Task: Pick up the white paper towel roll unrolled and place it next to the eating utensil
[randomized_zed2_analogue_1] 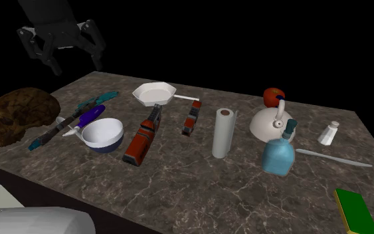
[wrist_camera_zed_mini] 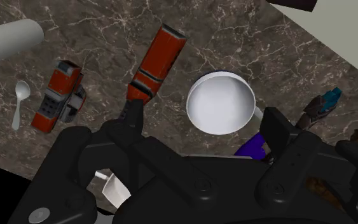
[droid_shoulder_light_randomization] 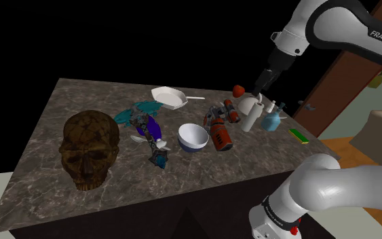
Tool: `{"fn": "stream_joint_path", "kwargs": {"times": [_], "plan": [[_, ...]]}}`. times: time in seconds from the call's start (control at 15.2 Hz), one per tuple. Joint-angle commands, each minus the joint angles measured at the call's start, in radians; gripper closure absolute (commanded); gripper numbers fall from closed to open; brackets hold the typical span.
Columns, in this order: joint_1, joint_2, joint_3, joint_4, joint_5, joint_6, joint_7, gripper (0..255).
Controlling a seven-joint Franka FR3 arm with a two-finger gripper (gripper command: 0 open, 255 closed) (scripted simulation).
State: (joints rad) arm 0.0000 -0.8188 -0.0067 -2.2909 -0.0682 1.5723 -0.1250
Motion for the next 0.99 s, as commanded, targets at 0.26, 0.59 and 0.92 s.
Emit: {"fn": "stream_joint_path", "kwargs": {"times": [0.26,0.59,0.92], "plan": [[-0.037,0.031,-0.074,-0.04,-0.04,0.089,-0.038,0],[-0.082,0.093,-0.169,-0.069,-0.081,0.203,-0.084,0],[-0.119,0.179,-0.268,-0.072,-0.108,0.318,-0.132,0]]}}
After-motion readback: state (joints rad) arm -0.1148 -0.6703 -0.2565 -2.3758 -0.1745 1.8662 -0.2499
